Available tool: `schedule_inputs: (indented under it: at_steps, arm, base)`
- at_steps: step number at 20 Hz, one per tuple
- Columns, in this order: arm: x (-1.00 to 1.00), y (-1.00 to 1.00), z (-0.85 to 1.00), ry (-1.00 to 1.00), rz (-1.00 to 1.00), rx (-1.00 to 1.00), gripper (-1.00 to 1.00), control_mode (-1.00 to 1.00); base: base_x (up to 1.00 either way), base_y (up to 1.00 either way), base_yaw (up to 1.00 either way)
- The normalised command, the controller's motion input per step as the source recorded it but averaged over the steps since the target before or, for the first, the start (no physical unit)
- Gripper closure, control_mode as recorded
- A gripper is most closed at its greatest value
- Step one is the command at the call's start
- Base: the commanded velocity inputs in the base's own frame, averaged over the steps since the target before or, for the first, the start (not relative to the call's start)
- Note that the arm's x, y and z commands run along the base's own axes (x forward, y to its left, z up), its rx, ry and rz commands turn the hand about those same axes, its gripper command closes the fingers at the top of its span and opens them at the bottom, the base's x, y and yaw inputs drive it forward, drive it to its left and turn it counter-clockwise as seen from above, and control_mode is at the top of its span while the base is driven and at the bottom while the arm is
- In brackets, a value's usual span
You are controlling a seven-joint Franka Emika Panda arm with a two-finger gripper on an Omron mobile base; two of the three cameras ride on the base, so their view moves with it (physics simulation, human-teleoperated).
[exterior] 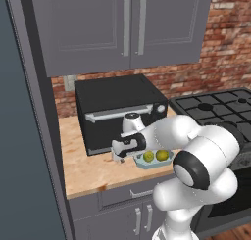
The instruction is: Take the lemon and lemon out of the freezer and place them in the tupperware container on the counter. Then put the tupperware containing the vegetables back in the freezer.
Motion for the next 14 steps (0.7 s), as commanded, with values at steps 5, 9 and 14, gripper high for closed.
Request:
schedule_inputs:
  at_steps: [5,9,14]
  arm:
    - [0.00,-0.13,-0.35,0.00,-0.06,0.00,1.00,-1.00]
    - [0.00,-0.35,-0.41,0.00,-0.05,0.00,1.00,-1.00]
    - [-0.06,-0.44,-0.47,0.00,-0.03,0.00,1.00,-1.00]
  base:
    - [0.00,0.00,0.00]
    - [0.00,0.00,0.00]
    - [0.00,0.00,0.00]
